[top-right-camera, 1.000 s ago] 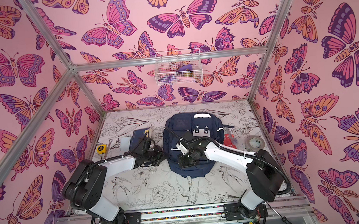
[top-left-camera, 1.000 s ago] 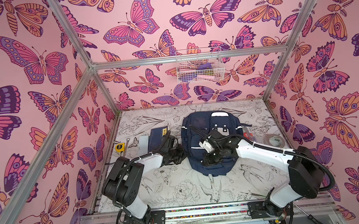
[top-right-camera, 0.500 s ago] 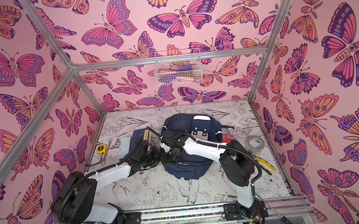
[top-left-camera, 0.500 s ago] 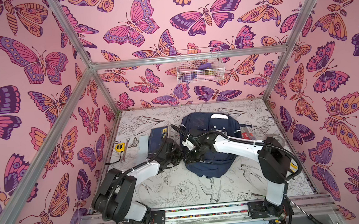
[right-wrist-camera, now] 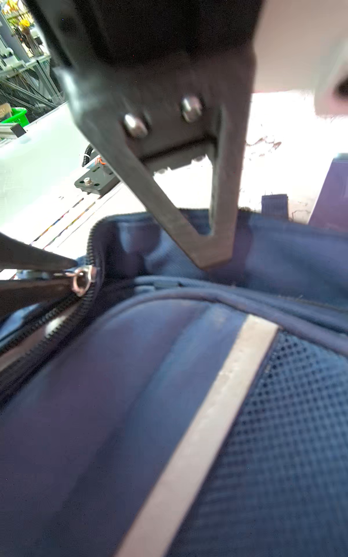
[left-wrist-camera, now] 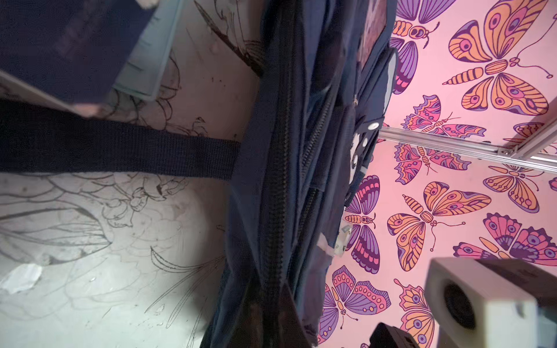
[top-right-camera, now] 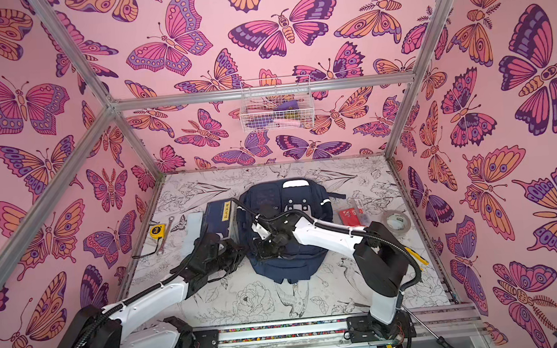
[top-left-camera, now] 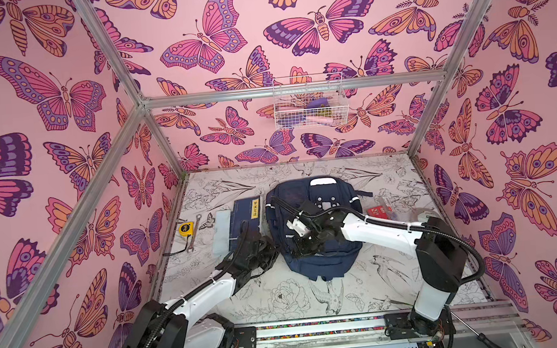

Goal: Pack the student bag

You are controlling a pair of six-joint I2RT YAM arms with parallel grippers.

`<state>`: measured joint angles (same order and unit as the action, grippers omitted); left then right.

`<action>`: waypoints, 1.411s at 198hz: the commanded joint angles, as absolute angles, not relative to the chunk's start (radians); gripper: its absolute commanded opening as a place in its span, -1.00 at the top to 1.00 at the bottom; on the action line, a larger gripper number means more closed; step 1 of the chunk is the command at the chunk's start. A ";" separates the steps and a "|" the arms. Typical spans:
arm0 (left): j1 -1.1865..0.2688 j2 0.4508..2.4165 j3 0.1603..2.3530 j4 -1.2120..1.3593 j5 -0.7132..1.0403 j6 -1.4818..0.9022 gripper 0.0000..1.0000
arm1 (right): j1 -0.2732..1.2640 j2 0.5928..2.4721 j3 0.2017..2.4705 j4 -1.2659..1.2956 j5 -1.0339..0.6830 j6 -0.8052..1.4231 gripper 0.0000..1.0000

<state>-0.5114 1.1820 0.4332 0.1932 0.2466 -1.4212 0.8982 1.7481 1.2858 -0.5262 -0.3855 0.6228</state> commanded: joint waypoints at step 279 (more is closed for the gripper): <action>-0.087 1.190 0.811 -0.480 0.111 -0.772 -0.85 | 0.889 2.078 1.777 -0.457 -0.328 0.649 -0.35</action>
<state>-0.1646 1.1191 0.8219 -0.4370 0.0593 -0.8455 0.9131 1.9430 1.6566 -0.4603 -0.3061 0.6567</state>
